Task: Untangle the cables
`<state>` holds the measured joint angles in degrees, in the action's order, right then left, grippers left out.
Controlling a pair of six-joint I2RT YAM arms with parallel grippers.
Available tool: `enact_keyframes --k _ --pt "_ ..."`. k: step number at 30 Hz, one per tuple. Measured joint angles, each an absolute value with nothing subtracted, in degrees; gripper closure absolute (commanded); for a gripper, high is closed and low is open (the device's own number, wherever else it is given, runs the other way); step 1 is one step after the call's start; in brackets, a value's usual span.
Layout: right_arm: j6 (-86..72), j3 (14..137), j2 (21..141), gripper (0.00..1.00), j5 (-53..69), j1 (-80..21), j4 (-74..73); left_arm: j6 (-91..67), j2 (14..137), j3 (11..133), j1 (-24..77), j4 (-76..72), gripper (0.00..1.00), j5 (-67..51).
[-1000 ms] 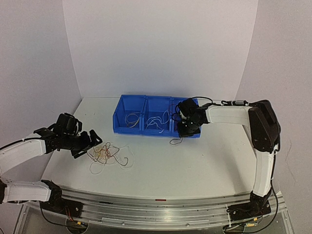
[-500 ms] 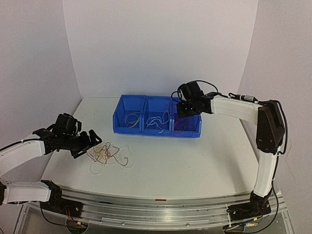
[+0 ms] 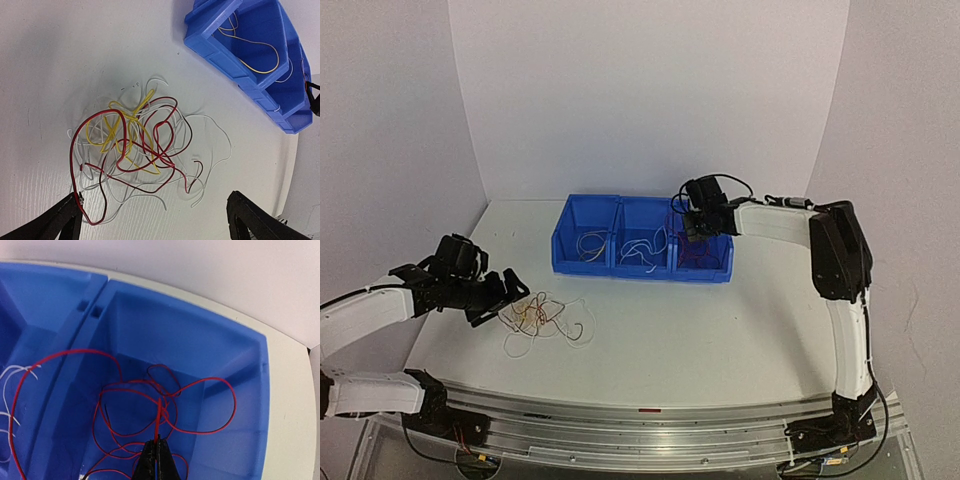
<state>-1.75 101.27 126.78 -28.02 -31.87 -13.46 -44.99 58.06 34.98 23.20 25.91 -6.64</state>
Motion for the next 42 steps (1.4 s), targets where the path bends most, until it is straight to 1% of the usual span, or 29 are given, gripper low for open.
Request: enact_keyframes --k 4,6,9,11,13,16,19,22,27,31,34,35,37,38,39,40,41,42 --pt "-1.1 98.1 125.8 0.64 -24.9 -32.1 -13.9 -44.9 58.1 35.0 23.2 25.9 0.0 -7.2" --pt "-0.5 95.6 123.9 0.53 -22.6 -32.2 -14.7 -44.9 58.1 35.0 23.2 25.9 0.0 -7.4" --pt "-0.5 92.4 118.8 0.31 -19.8 -32.5 -16.4 -45.0 58.1 35.0 23.2 25.9 0.0 -7.2" --pt "-0.8 90.2 114.0 0.21 -18.2 -32.8 -17.0 -45.1 58.2 35.0 23.2 26.1 0.0 -6.3" --pt "-0.7 87.9 108.2 0.19 -16.3 -33.3 -17.3 -45.1 58.3 35.0 23.2 26.8 0.01 -5.4" --pt "-1.2 85.6 100.6 0.19 -12.4 -35.4 -17.1 -45.3 58.8 35.0 23.2 27.3 0.01 -4.1" --pt "-1.8 85.1 98.3 0.19 -7.7 -40.1 -16.3 -45.6 59.9 35.0 23.2 27.2 0.01 -3.0" --pt "-3.2 85.9 101.6 0.2 -2.4 -46.4 -15.9 -46.4 61.9 35.1 23.2 27.2 0.0 -1.5" --pt "-5.7 91.7 115.9 0.21 4.1 -54.4 -16.3 -46.8 67.2 37.2 23.2 27.7 0.0 1.8" --pt "-8.0 97.8 126.5 0.23 6.2 -55.9 -17.6 -46.8 70.9 39.8 23.2 27.4 0.01 3.2" --pt "-9.8 101.9 131.6 0.31 6.1 -55.6 -18.2 -46.7 73.8 41.1 23.2 26.8 0.0 3.2" --pt "-10.4 103.1 132.9 0.35 6.0 -55.5 -18.3 -46.6 74.8 41.3 23.2 26.5 0.01 3.2" --pt "-10.9 105.5 134.9 0.55 5.3 -55.4 -18.2 -46.1 77.2 41.8 23.2 25.7 0.01 2.9" --pt "-11.0 106.6 135.8 0.7 4.9 -55.4 -18.2 -45.8 78.3 42.1 23.2 25.3 0.02 2.7" --pt "-11.2 107.6 136.5 0.9 4.5 -55.3 -18.1 -45.5 79.5 42.4 23.2 25.0 0.03 2.5" --pt "-11.7 108.5 137.2 0.99 4.4 -55.3 -18.0 -45.1 80.6 42.9 23.2 24.9 0.04 2.3" --pt "-12.2 109.1 137.6 1.0 4.3 -55.2 -17.9 -44.7 82.0 43.6 23.2 24.7 0.1 2.1" --pt "-12.4 109.2 137.7 1.0 4.3 -55.3 -17.9 -44.4 83.2 44.2 23.2 24.3 0.27 1.9"
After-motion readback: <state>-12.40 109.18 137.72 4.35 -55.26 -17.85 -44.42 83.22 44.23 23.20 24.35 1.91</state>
